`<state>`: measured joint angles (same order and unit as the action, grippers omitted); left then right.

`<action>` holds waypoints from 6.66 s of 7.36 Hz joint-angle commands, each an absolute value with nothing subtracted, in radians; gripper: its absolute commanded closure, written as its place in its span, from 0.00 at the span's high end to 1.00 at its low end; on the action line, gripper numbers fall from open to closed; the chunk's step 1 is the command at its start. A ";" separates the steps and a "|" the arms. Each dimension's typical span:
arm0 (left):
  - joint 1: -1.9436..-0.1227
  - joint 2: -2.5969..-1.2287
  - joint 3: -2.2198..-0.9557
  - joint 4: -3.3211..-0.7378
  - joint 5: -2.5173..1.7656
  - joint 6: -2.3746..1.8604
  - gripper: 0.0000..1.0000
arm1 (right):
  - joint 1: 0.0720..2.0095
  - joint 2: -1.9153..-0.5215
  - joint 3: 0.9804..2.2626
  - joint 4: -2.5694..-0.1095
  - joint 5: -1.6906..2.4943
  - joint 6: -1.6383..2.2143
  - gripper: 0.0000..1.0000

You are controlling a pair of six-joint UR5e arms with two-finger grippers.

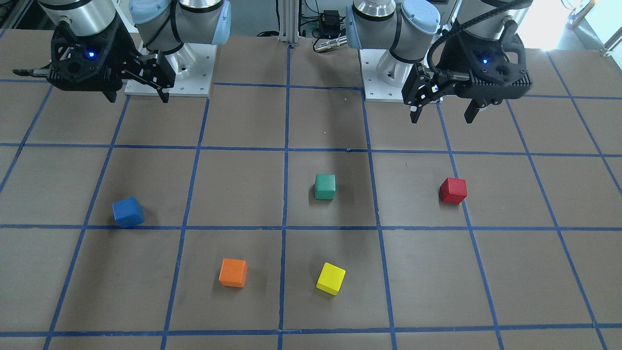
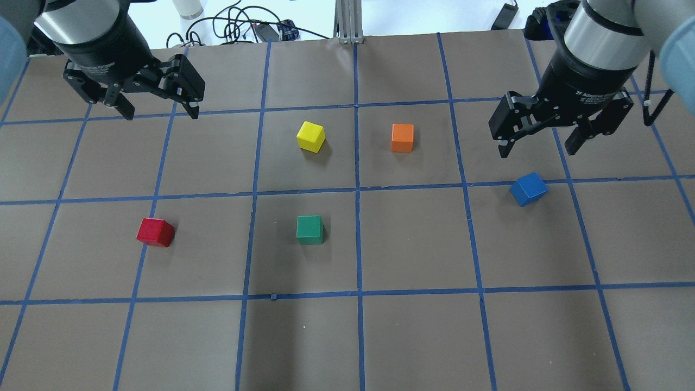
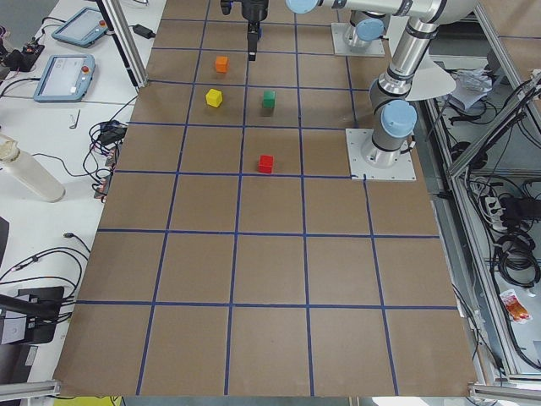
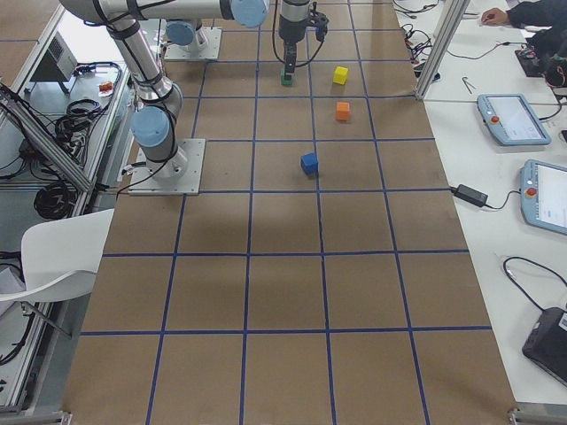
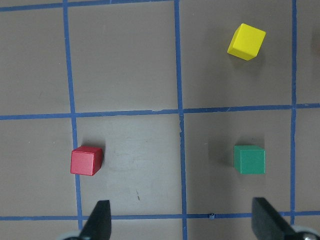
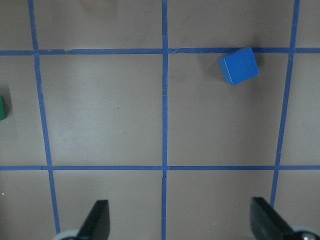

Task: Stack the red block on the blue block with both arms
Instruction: 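Lower the left gripper onto the red cube and close on it, then lift the red cube with the left gripper and carry it toward the table center, then set the red cube down near the yellow cube and open the left gripper, then raise the left gripper away while the right gripper reaches toward the red cube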

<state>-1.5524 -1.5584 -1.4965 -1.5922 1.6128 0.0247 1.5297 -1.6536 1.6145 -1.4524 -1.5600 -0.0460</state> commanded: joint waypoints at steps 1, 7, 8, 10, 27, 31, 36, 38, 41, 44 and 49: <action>-1.549 -1.562 -1.493 -1.612 1.620 0.023 1.00 | 1.531 -1.652 1.617 -1.453 -1.566 -0.049 1.00; -1.275 -1.600 -1.817 -1.436 1.651 0.505 1.00 | 1.529 -1.654 1.614 -1.453 -1.566 -0.044 1.00; -1.238 -1.601 -1.898 -1.357 1.654 0.594 1.00 | 1.531 -1.654 1.615 -1.451 -1.566 -0.044 1.00; -1.215 -1.605 -2.038 -1.141 1.655 0.634 1.00 | 1.531 -1.654 1.615 -1.451 -1.566 -0.044 1.00; -1.412 -1.733 -2.142 -0.790 1.597 0.290 0.02 | 1.536 -1.632 1.623 -1.456 -1.557 -0.034 1.00; -1.751 -1.853 -1.802 -1.002 1.577 -0.157 0.02 | 1.536 -1.626 1.624 -1.465 -1.557 -0.046 1.00; -1.913 -2.058 -1.666 -0.942 1.534 -0.295 0.06 | 1.534 -1.606 1.654 -1.517 -1.560 -0.048 1.00; -1.933 -2.103 -1.666 -0.902 1.534 -0.279 0.53 | 1.532 -1.606 1.654 -1.522 -1.562 -0.041 1.00; -1.934 -2.082 -1.663 -0.851 1.523 -0.272 1.00 | 1.532 -1.603 1.655 -1.522 -1.555 -0.046 1.00; -1.837 -1.938 -1.666 -0.947 1.525 -0.148 1.00 | 1.537 -1.583 1.655 -1.587 -1.546 -0.029 1.00; -1.632 -1.625 -1.652 -1.340 1.628 0.089 1.00 | 1.707 -1.338 1.643 -1.924 -1.509 0.194 1.00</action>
<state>-1.6556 -1.6991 -1.6623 -1.2771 1.6222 0.0766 1.6270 -1.4099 1.6457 -1.8213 -1.5167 0.1222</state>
